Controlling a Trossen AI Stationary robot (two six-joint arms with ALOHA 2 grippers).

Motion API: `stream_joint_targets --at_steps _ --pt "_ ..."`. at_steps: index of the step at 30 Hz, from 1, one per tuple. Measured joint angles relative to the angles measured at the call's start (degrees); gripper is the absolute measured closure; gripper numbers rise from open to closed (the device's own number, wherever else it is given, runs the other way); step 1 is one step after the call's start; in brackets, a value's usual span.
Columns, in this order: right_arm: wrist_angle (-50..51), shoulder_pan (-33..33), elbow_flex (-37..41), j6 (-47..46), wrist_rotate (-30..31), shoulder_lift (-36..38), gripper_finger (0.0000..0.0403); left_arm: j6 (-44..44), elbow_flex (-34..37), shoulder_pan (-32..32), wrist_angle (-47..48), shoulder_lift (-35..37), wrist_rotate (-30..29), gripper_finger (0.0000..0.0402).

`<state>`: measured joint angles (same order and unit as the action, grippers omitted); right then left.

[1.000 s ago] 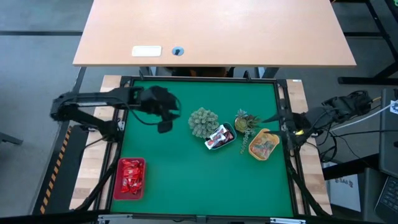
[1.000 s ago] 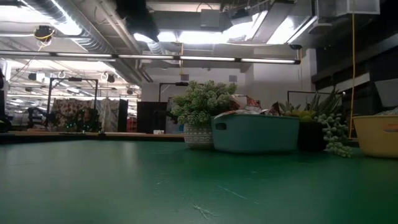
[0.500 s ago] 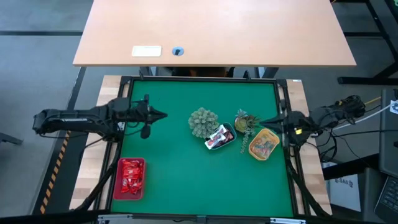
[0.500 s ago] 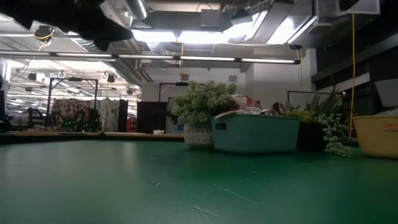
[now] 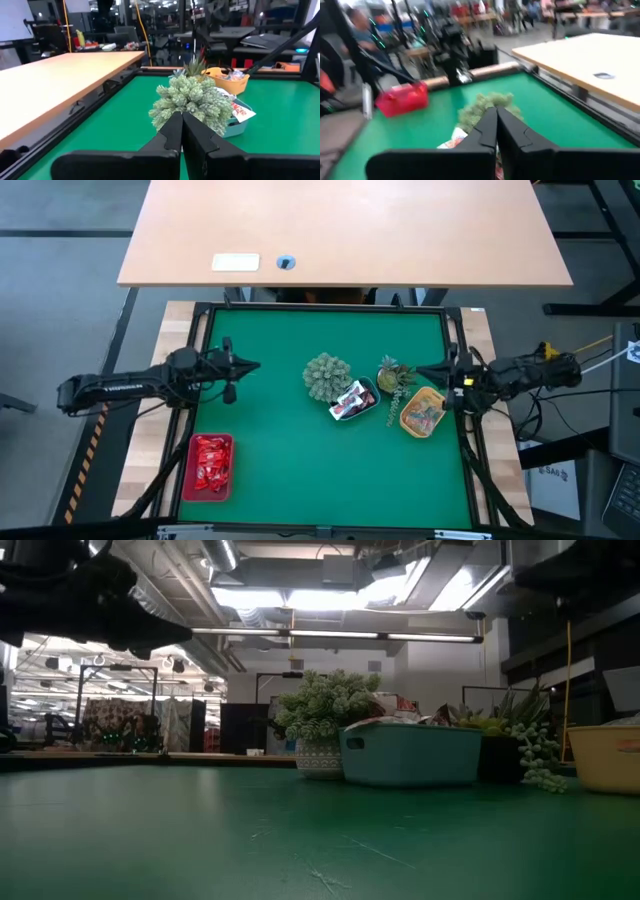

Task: Organize candy in baskets
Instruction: Return to Home Position

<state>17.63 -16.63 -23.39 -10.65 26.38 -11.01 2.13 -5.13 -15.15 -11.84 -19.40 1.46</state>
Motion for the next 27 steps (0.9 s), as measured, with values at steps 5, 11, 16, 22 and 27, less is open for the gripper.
stream_joint_targets --at_steps 5,11,16,22,27 --pt "-8.8 3.6 8.3 0.6 -4.2 7.4 0.0398 -1.7 3.6 -2.2 -0.1 4.8 3.6 0.0399" --pt "-14.6 7.0 16.7 0.2 -10.2 10.9 0.0400 -3.3 4.7 -3.0 2.2 8.1 4.3 0.0400" --pt "-16.1 9.3 20.9 -2.9 -12.2 10.9 0.0401 -1.8 4.7 -2.9 2.0 8.9 4.3 0.0401" --pt "-21.2 9.3 23.0 0.4 -12.1 10.5 0.0401 -1.7 4.7 -2.9 2.1 8.9 4.3 0.0400" --pt "-21.3 9.3 23.0 4.1 -10.4 10.6 0.0400 -1.5 4.7 -2.9 2.2 8.9 4.3 0.0400"
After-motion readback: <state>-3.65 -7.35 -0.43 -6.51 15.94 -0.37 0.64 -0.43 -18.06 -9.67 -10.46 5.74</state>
